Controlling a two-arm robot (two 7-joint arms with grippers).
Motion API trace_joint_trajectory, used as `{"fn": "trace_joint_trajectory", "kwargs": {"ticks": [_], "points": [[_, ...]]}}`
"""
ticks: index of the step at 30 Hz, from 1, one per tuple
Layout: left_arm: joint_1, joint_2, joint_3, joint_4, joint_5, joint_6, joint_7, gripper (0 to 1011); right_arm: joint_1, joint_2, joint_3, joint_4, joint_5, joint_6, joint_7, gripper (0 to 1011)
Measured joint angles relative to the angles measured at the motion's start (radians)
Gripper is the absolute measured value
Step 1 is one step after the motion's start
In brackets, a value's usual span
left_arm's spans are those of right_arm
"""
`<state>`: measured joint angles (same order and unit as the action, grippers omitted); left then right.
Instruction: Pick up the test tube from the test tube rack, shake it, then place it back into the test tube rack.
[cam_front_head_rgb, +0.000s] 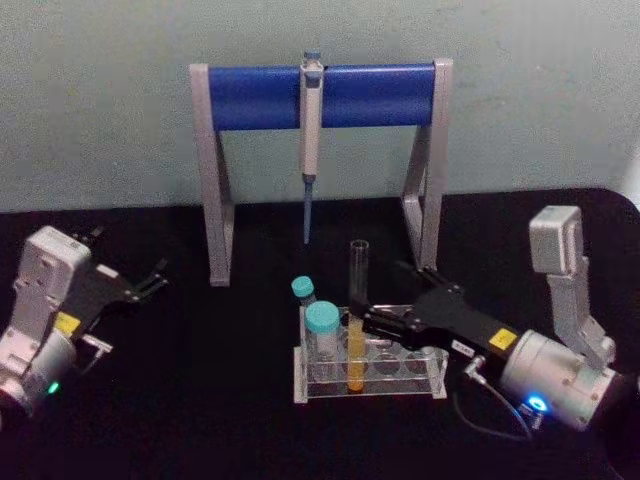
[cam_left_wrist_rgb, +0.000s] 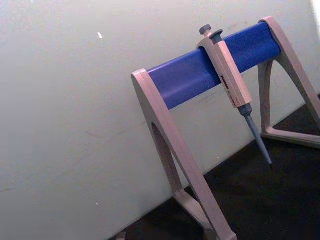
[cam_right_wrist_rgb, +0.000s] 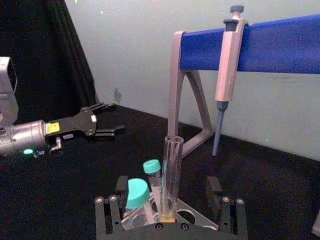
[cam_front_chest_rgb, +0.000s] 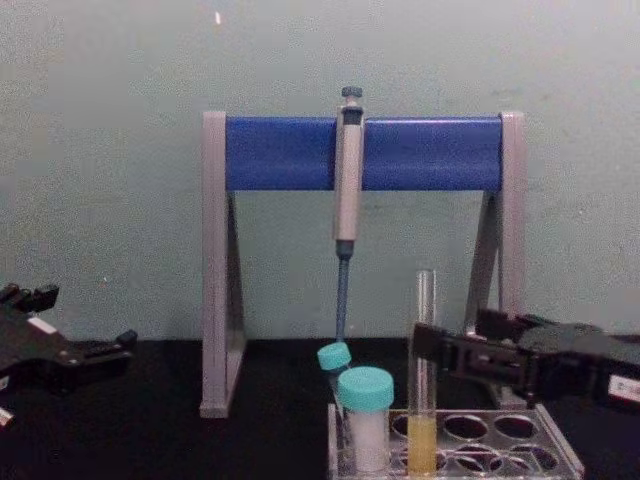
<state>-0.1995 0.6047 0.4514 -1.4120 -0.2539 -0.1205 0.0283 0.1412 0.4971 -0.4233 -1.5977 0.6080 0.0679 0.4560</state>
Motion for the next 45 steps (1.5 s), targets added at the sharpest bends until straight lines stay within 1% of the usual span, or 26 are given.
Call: {"fn": "trace_joint_trajectory", "kwargs": {"ticks": [8,20,30,43,45], "points": [[0.000,0.000,0.000,0.000,0.000,0.000,0.000,1001,0.061,-0.035,-0.026,0.073,-0.012,0.011,0.019,1000],[0.000,0.000,0.000,0.000,0.000,0.000,0.000,1001,0.111,-0.062,-0.046,0.138,-0.037,0.012,0.026,1000],[0.000,0.000,0.000,0.000,0.000,0.000,0.000,1001,0.125,-0.071,-0.053,0.152,-0.058,0.003,0.028,1000],[0.000,0.000,0.000,0.000,0.000,0.000,0.000,1001,0.125,-0.071,-0.053,0.154,-0.057,0.003,0.027,1000],[0.000,0.000,0.000,0.000,0.000,0.000,0.000,1001,0.125,-0.071,-0.052,0.154,-0.057,0.003,0.027,979]]}}
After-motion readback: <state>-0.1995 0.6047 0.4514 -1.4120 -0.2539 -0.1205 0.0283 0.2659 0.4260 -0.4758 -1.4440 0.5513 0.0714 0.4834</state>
